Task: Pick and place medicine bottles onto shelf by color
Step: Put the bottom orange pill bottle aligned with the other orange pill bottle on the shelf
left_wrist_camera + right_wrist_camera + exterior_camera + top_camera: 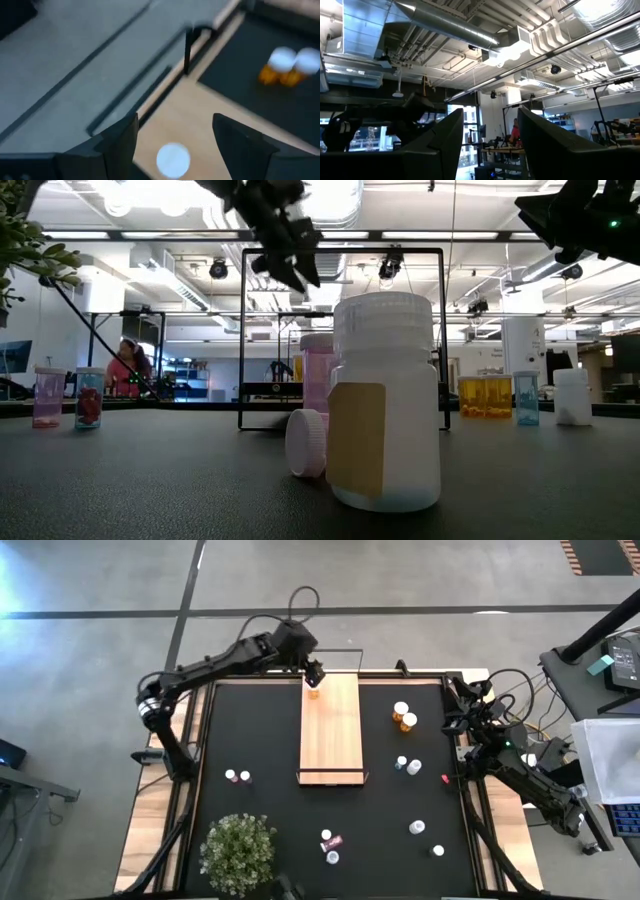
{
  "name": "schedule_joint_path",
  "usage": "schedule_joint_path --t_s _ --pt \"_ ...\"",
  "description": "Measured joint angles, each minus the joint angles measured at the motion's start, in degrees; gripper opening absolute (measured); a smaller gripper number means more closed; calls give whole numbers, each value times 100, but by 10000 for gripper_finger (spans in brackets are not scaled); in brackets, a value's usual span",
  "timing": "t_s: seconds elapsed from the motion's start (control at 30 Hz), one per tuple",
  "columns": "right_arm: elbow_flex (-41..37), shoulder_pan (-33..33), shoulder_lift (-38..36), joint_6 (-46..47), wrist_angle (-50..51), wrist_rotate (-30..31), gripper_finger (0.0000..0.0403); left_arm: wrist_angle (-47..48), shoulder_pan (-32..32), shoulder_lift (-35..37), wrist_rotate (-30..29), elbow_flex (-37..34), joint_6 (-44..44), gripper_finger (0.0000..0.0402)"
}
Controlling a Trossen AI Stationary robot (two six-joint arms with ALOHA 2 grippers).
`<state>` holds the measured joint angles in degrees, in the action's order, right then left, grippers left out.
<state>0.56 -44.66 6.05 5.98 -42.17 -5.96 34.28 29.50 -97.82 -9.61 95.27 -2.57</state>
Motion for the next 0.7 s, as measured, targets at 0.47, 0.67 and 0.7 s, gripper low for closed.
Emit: schedule_joint_path --t_s 0.47,0.67,0.7 --pt "-1 -1 0 -92 1 11 178 -1824 -409 705 363 -2 -158 240" --pt "-2 0 2 658 -152 -8 178 -2202 -669 791 627 -5 -164 240" --pt "-2 2 2 1115 -197 -6 178 -2215 -710 797 630 -5 -164 240"
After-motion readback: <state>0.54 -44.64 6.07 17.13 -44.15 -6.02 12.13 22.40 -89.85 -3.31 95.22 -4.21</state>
